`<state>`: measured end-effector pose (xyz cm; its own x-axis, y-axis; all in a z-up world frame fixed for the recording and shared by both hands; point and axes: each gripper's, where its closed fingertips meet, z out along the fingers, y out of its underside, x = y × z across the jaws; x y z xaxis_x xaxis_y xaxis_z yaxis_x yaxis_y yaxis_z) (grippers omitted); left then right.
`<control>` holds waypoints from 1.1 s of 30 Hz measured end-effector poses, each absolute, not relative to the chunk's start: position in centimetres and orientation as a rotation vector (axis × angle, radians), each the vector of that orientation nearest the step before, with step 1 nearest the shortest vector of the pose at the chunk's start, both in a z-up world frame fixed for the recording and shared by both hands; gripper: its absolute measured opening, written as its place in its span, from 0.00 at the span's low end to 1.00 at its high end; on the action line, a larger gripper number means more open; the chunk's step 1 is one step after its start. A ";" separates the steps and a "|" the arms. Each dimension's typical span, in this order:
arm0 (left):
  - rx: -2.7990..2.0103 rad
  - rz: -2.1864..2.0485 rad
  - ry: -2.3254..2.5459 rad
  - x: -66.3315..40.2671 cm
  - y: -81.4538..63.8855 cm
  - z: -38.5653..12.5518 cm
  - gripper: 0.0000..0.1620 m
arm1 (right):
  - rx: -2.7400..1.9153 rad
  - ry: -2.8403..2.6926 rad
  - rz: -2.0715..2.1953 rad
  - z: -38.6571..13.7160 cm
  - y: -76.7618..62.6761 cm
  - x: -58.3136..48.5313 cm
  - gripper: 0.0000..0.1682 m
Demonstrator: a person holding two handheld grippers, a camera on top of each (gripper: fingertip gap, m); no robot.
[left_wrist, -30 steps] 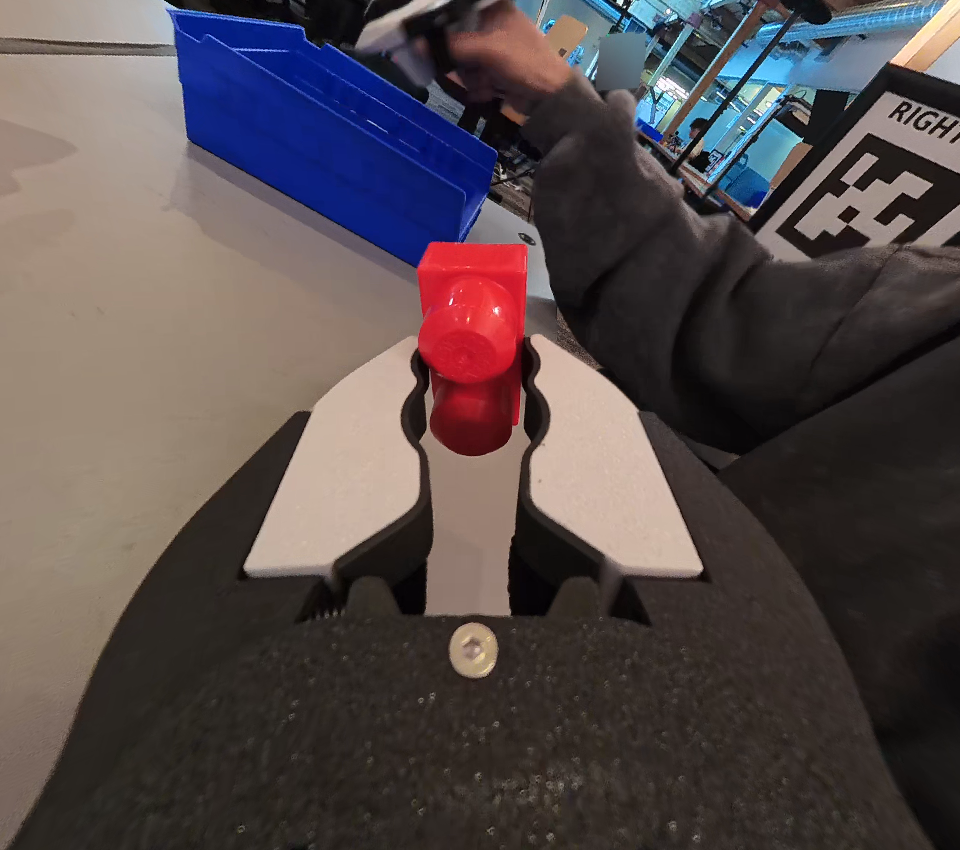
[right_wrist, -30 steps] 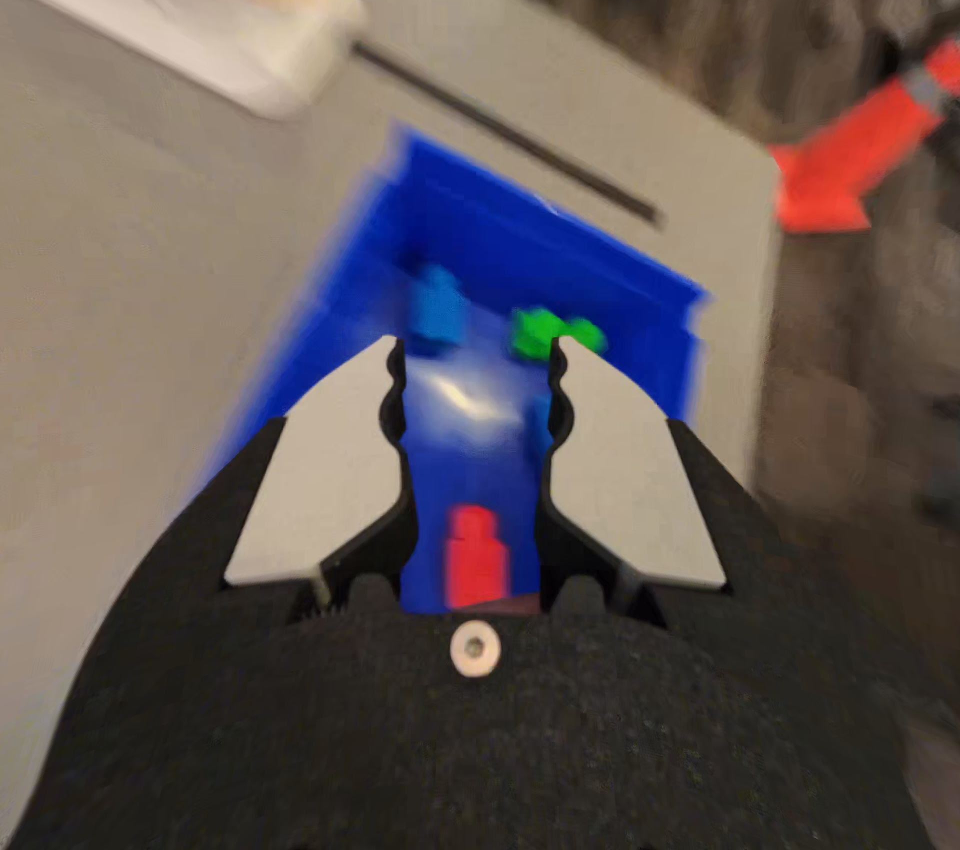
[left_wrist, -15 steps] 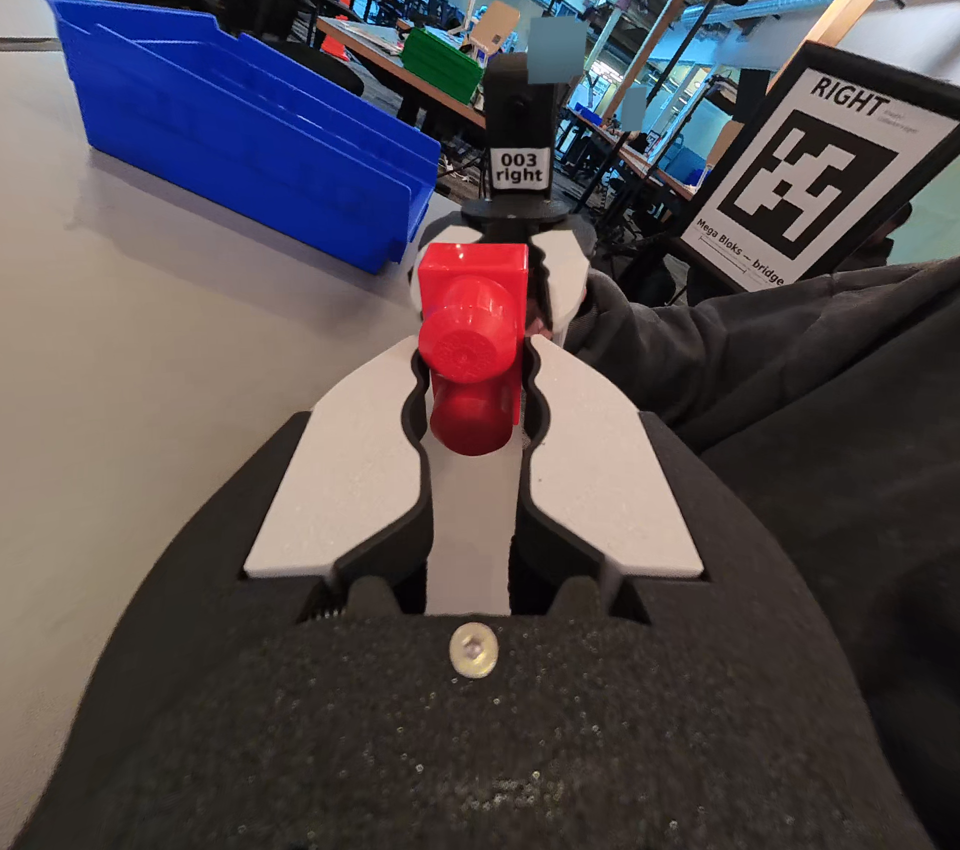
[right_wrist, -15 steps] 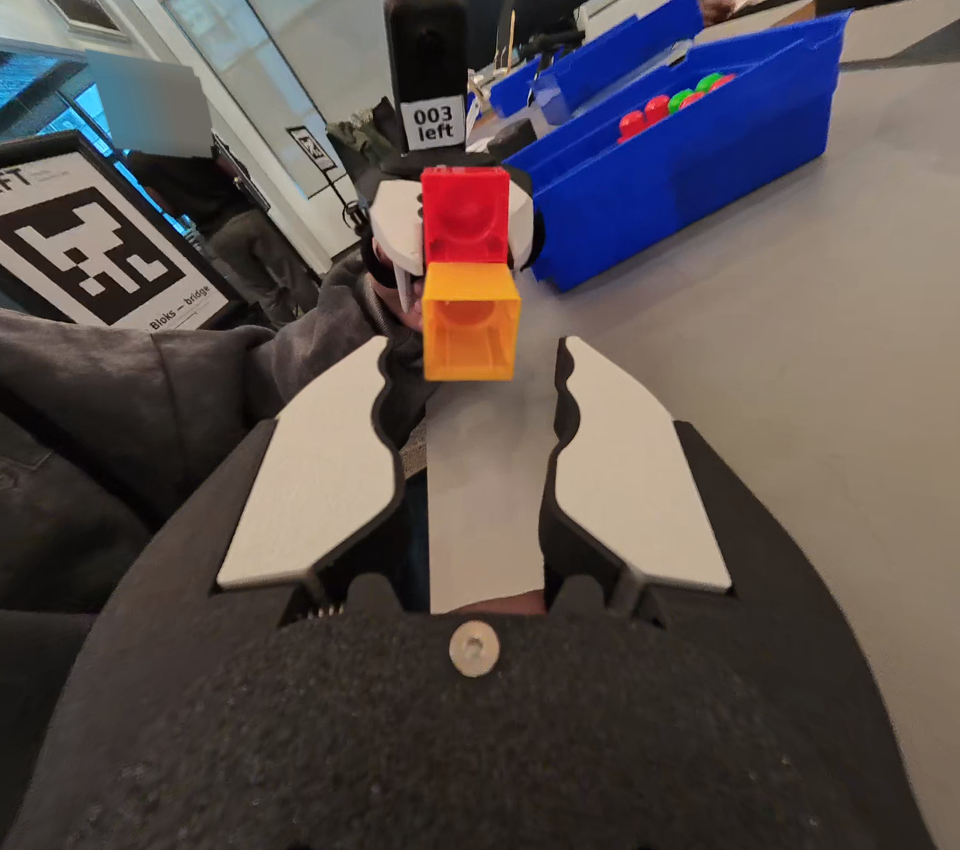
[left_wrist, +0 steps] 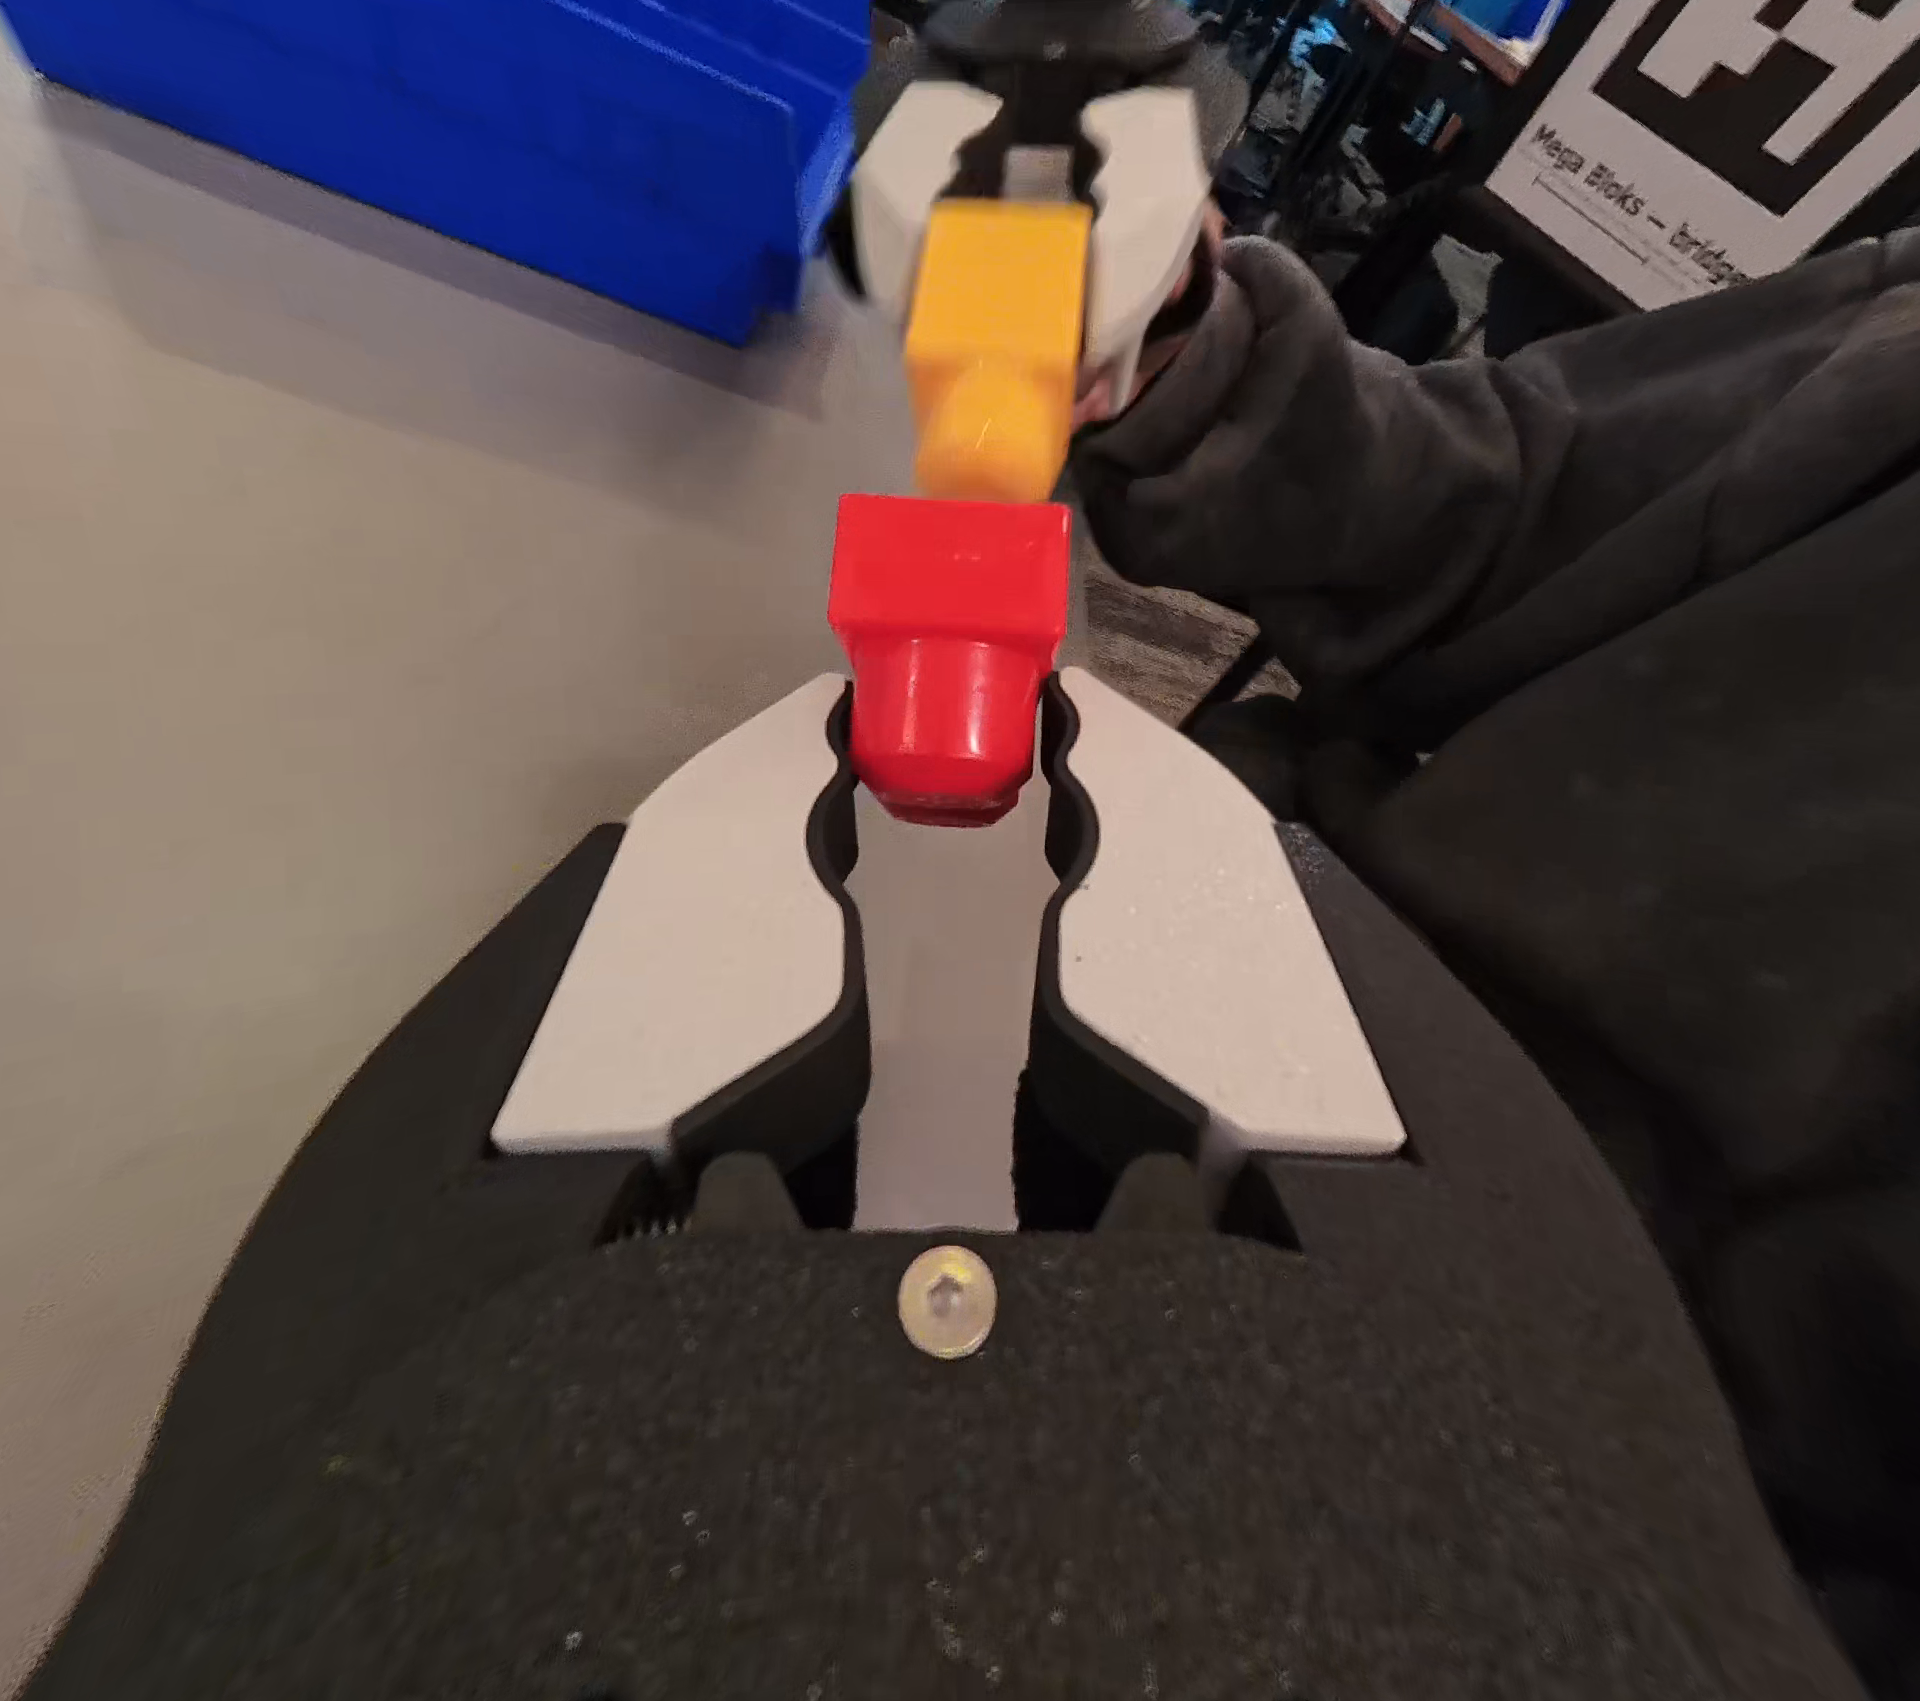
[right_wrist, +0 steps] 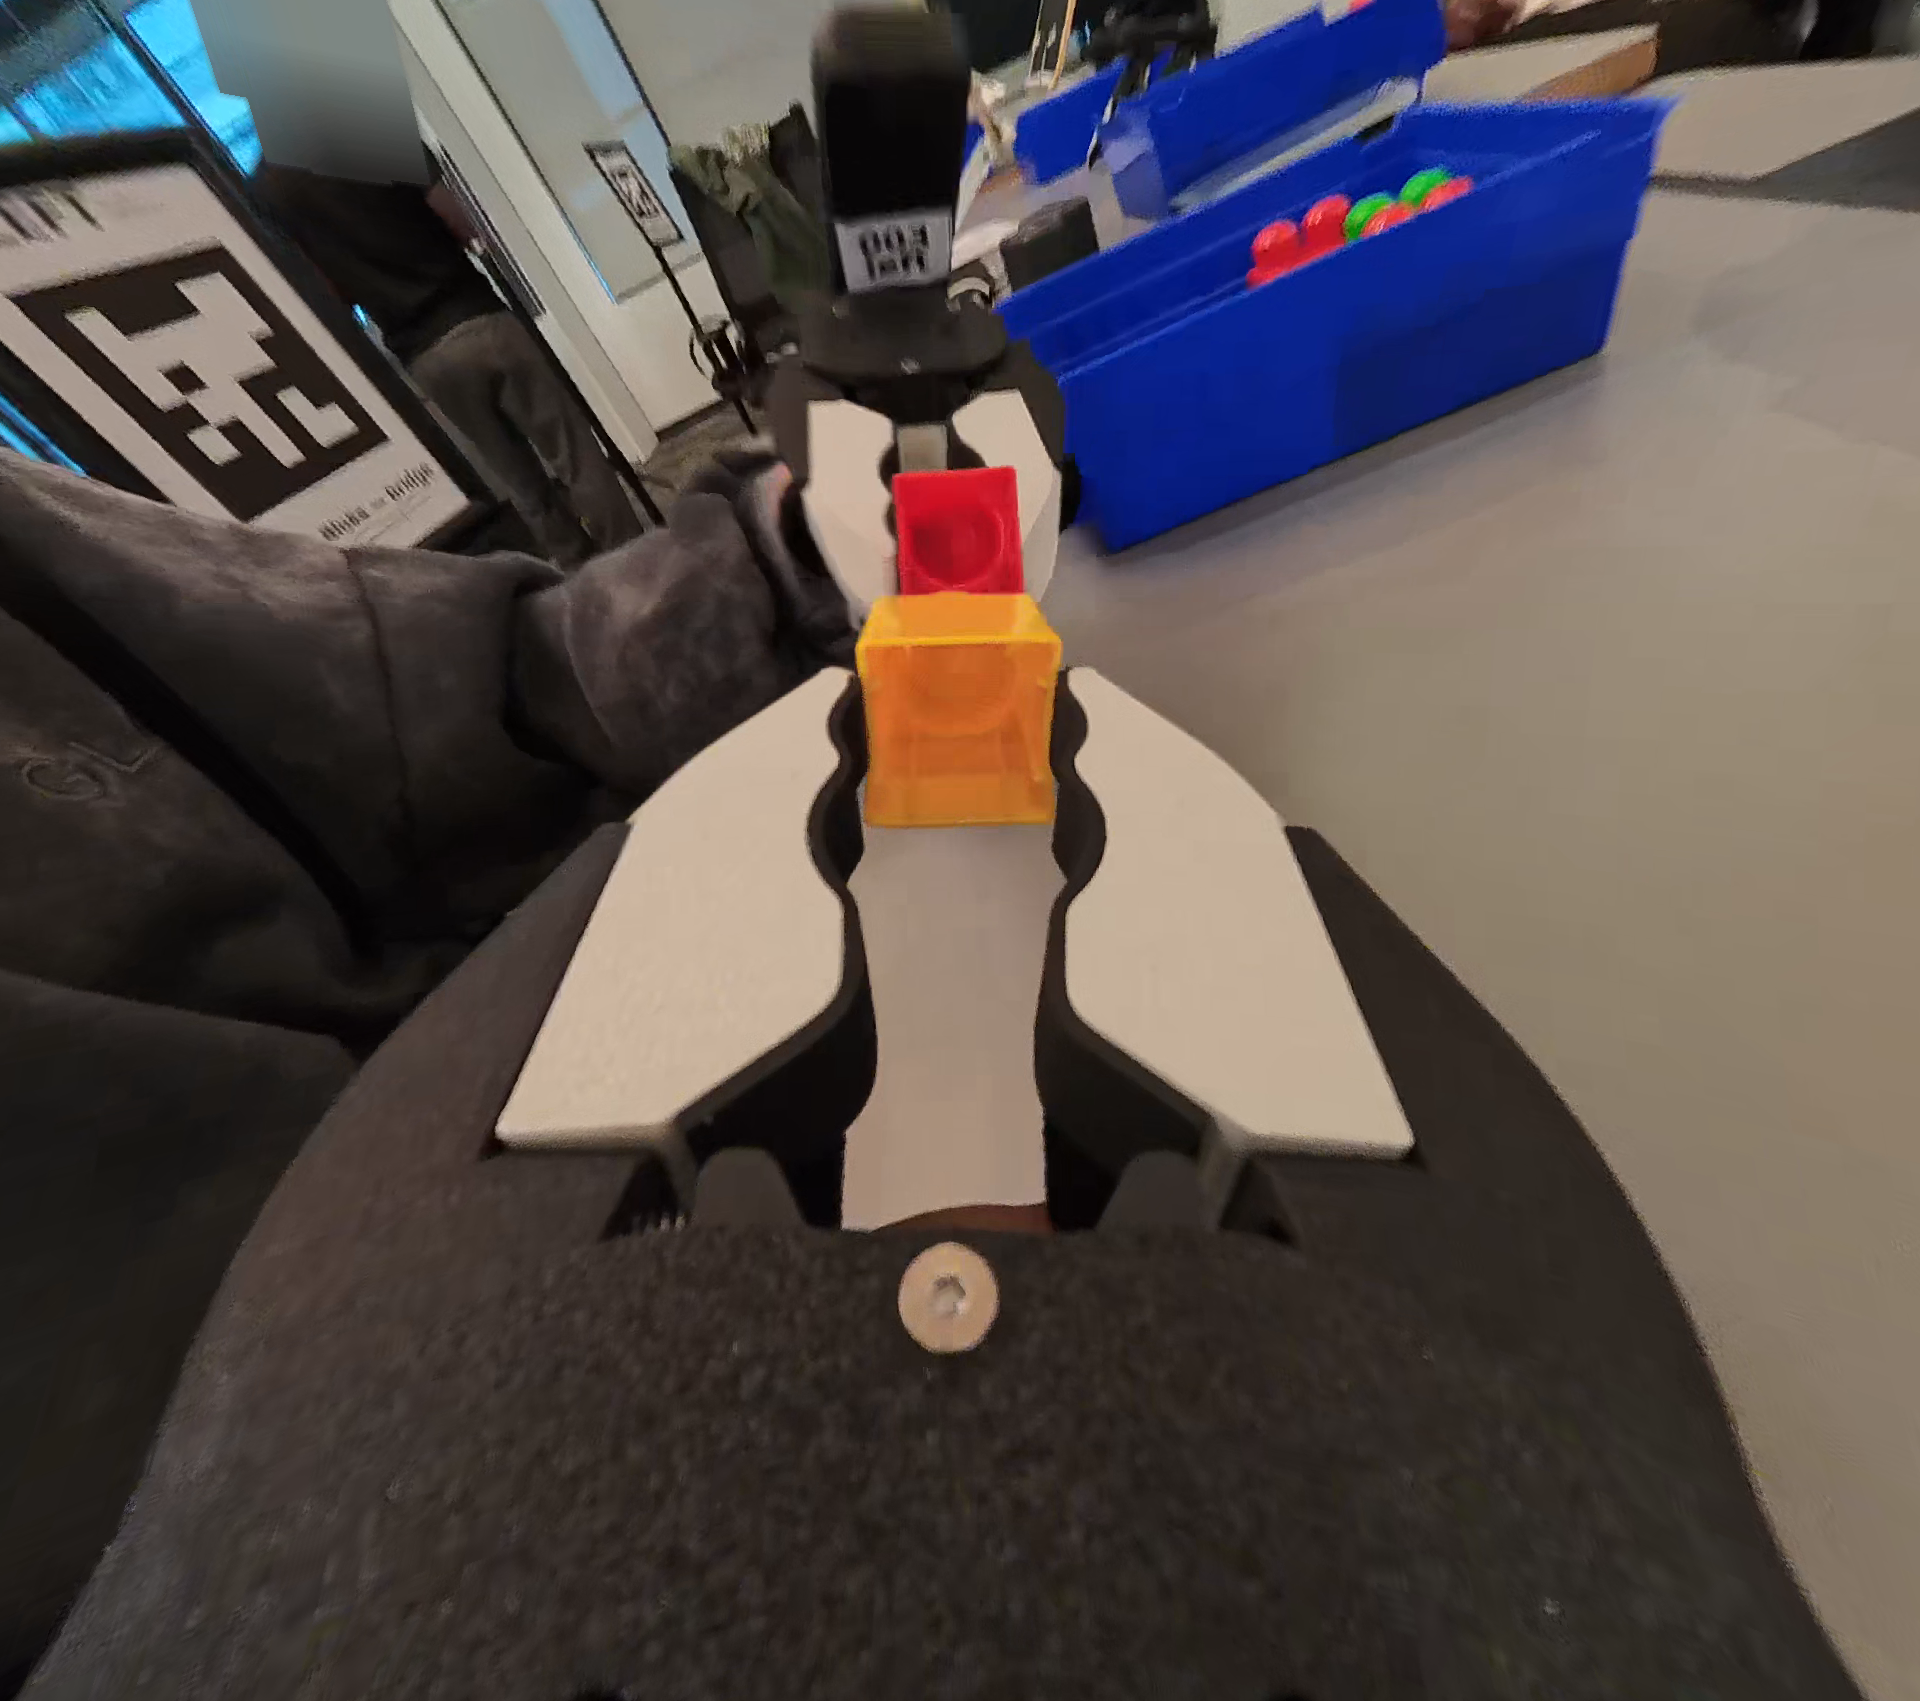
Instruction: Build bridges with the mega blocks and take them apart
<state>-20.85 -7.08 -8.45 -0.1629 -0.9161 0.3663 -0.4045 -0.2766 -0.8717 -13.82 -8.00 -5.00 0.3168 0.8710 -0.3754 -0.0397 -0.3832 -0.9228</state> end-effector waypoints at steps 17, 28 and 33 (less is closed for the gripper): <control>-1.612 -1.509 1.415 -21.6 -6.0 -6.3 0.20 | -2.550 -0.296 0.491 -12.2 -2.8 11.1 0.21; -1.636 -1.492 1.425 -21.6 -6.4 -6.9 0.20 | -2.725 -0.511 0.451 -15.6 -1.6 10.7 0.21; -1.641 -1.480 1.421 -21.8 -6.4 -7.0 0.20 | -2.655 -0.516 0.436 -15.9 -1.9 10.7 0.31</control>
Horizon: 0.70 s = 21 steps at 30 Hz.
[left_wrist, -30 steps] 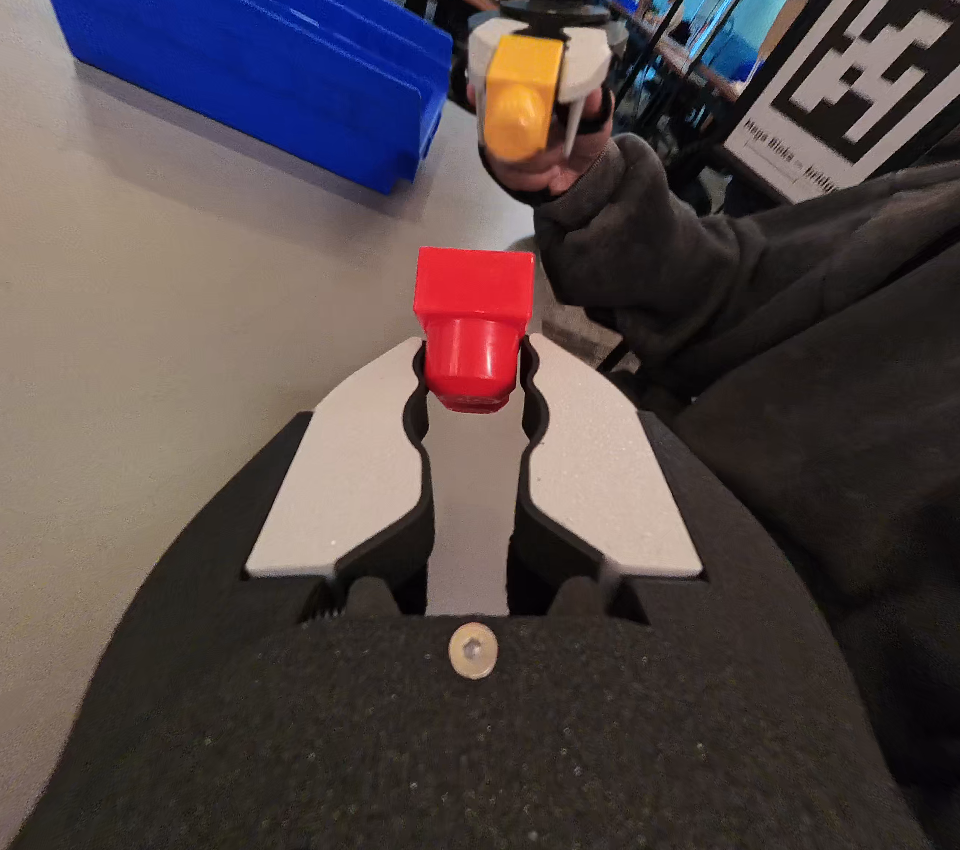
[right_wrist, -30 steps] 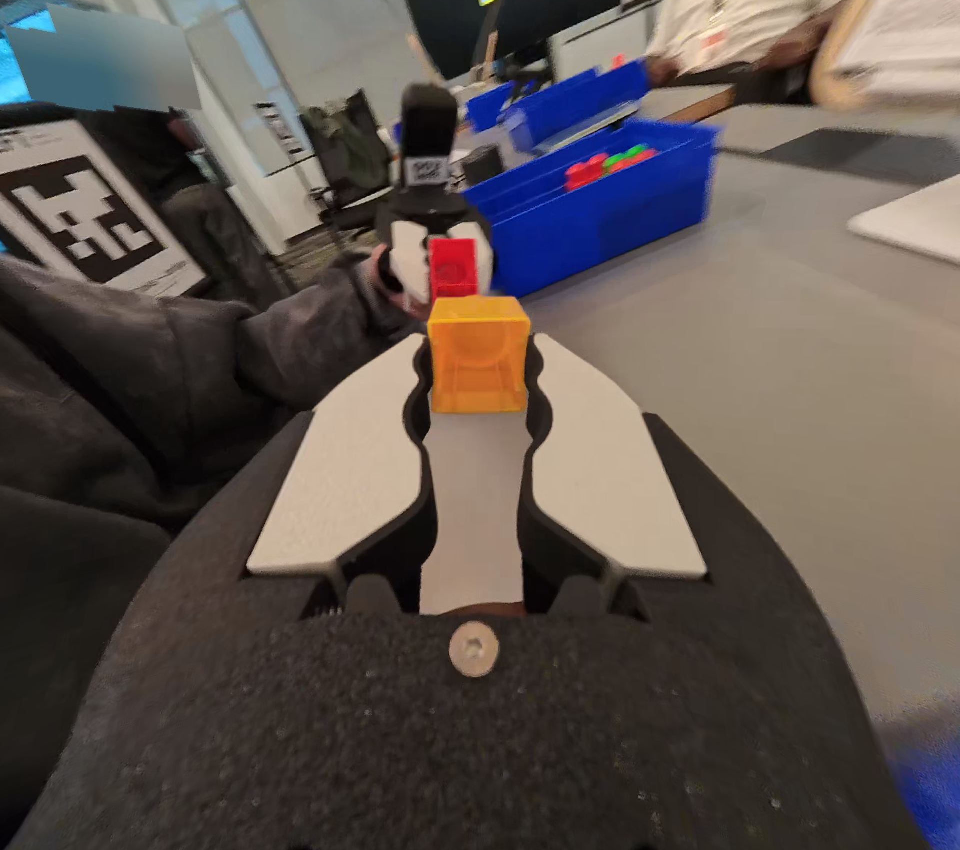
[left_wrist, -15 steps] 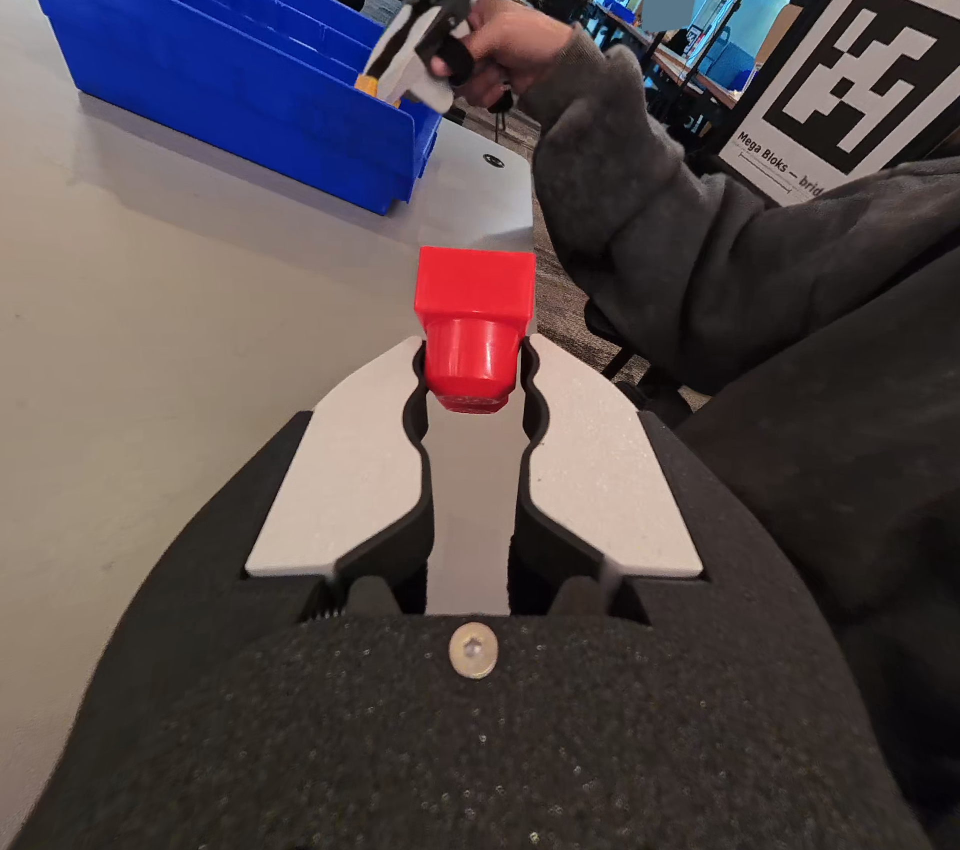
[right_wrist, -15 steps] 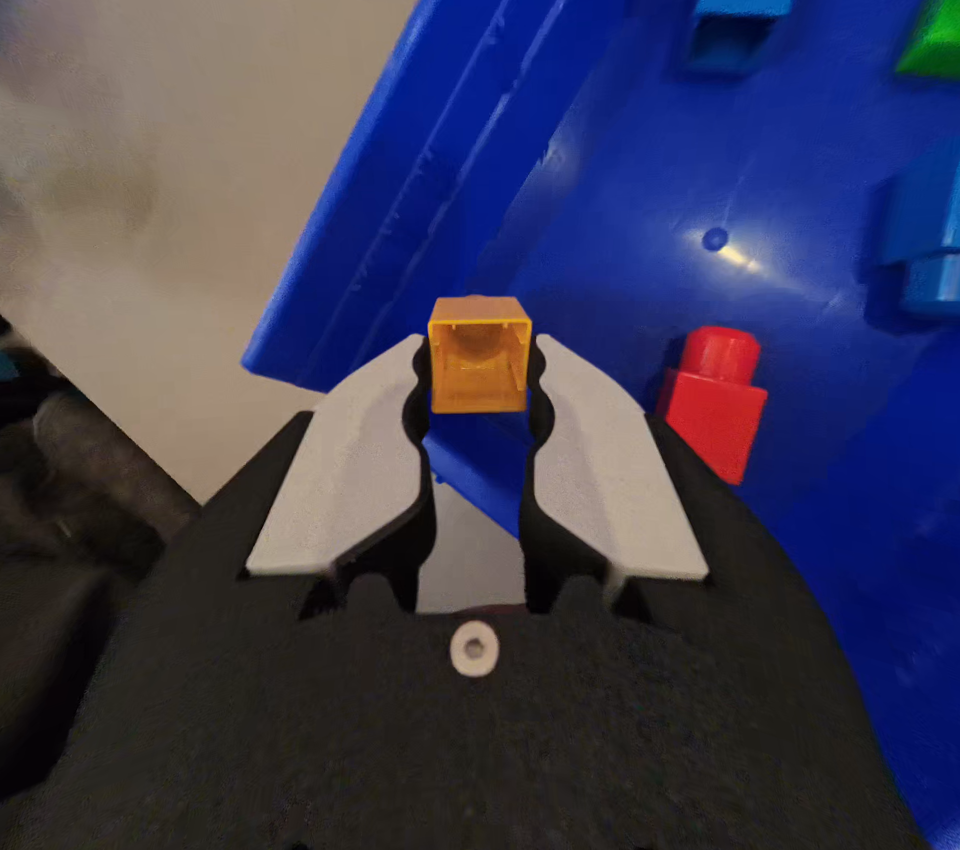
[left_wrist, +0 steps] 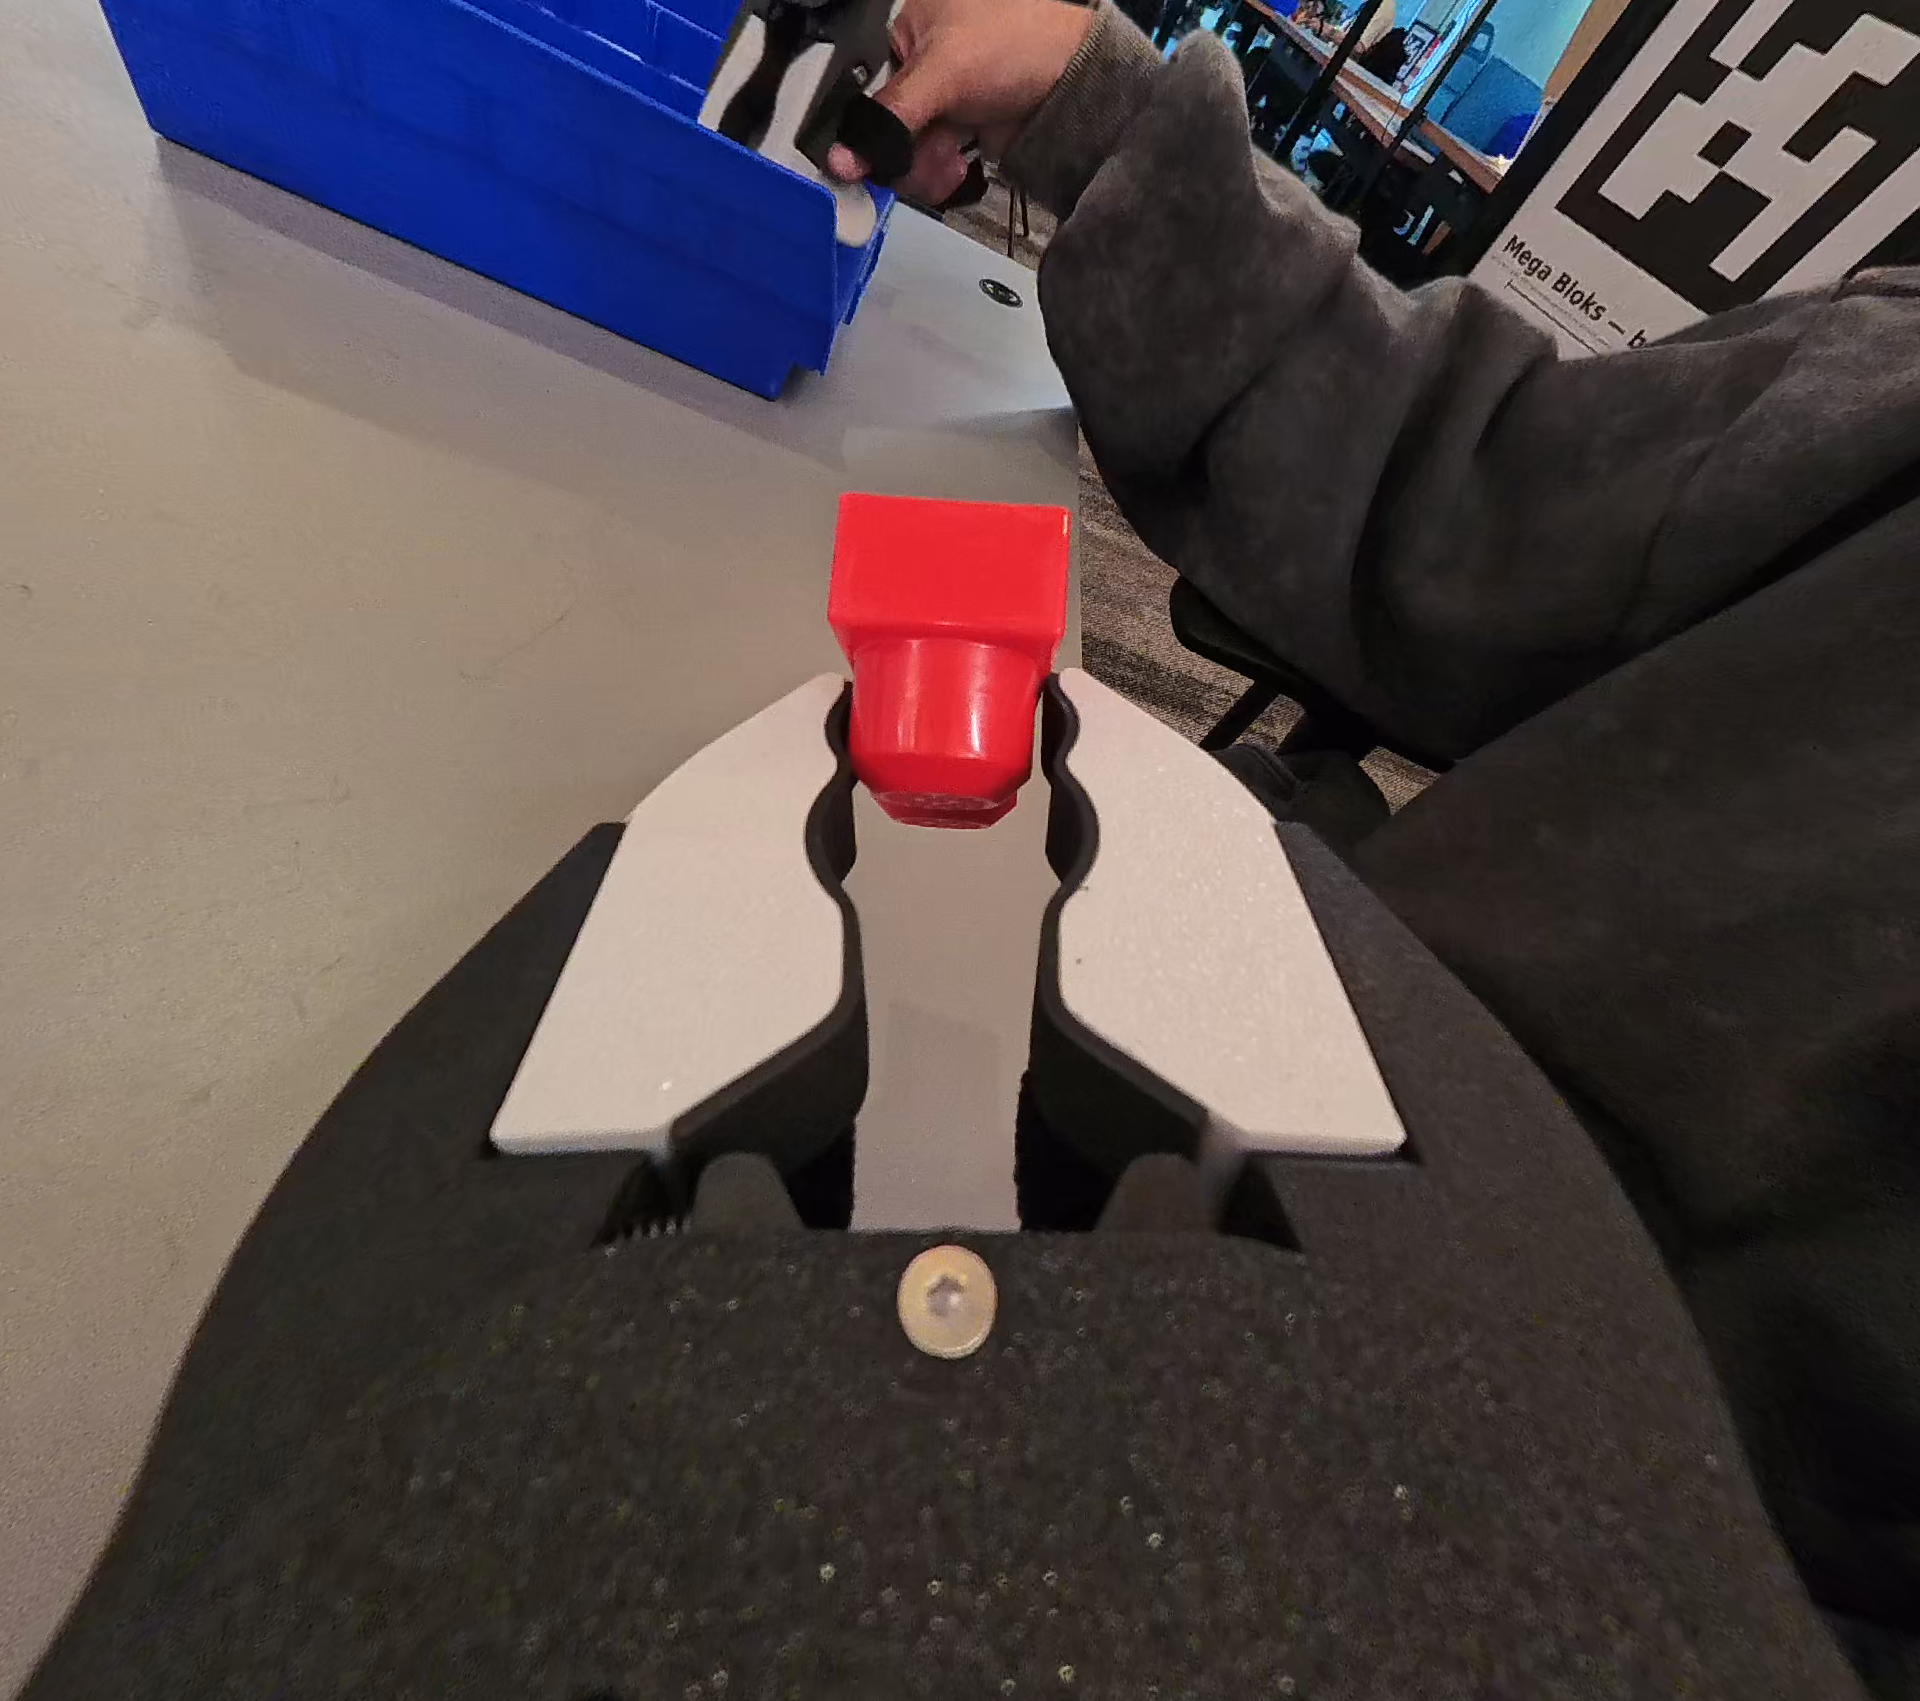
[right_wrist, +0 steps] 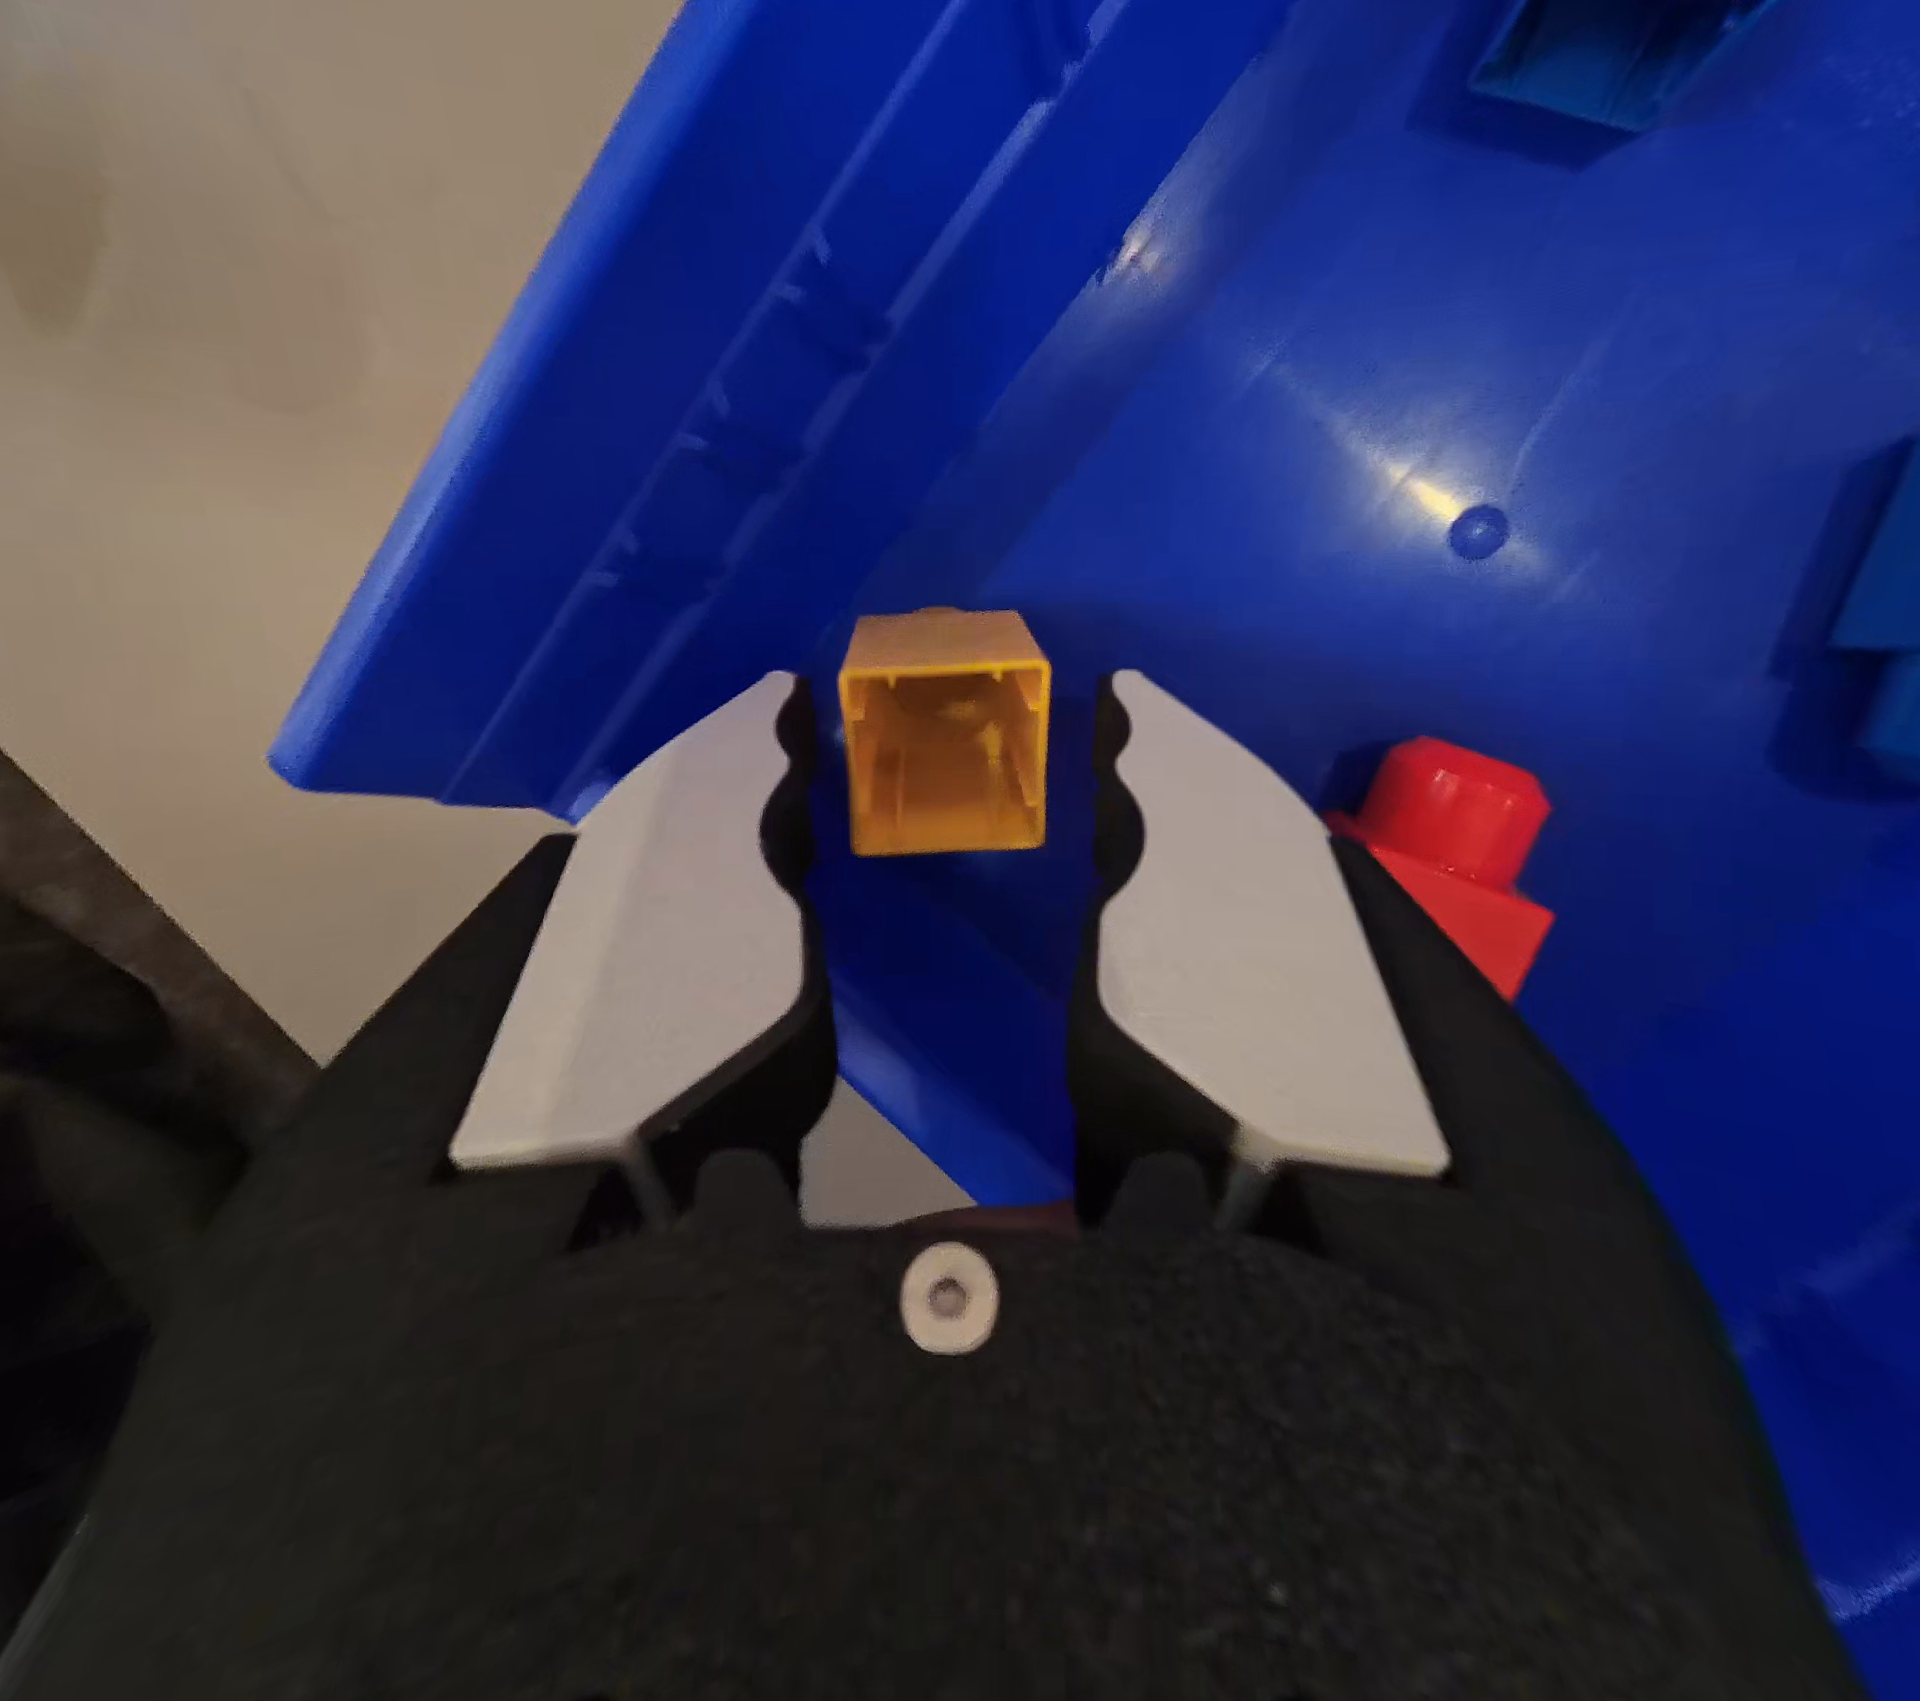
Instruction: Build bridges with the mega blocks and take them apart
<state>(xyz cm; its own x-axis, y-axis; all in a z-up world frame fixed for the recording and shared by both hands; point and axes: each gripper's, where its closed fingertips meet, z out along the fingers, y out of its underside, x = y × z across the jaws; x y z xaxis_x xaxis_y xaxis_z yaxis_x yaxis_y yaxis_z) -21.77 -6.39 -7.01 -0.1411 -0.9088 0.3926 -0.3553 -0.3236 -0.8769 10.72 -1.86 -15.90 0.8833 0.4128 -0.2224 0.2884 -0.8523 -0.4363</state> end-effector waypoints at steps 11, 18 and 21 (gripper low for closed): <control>-1.650 -1.439 1.447 -21.2 -6.5 -7.3 0.20 | -1.757 -0.196 0.310 -3.5 -5.8 2.8 0.30; -1.739 -1.262 1.518 -21.0 -5.9 -8.6 0.20 | -1.689 -0.366 0.219 -7.8 -10.0 -5.1 0.32; -1.880 -0.928 1.623 -21.3 -3.7 -9.5 0.20 | -1.676 -0.380 0.183 -7.6 -10.1 -5.2 0.28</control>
<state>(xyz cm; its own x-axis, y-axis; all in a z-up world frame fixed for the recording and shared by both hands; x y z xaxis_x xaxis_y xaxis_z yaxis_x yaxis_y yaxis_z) -21.34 -3.70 -9.47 0.0640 -0.9818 0.1790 -0.6523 -0.1769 -0.7370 -5.20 -10.13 -7.62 0.9311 0.3513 0.0981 0.1419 -0.1011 -0.9847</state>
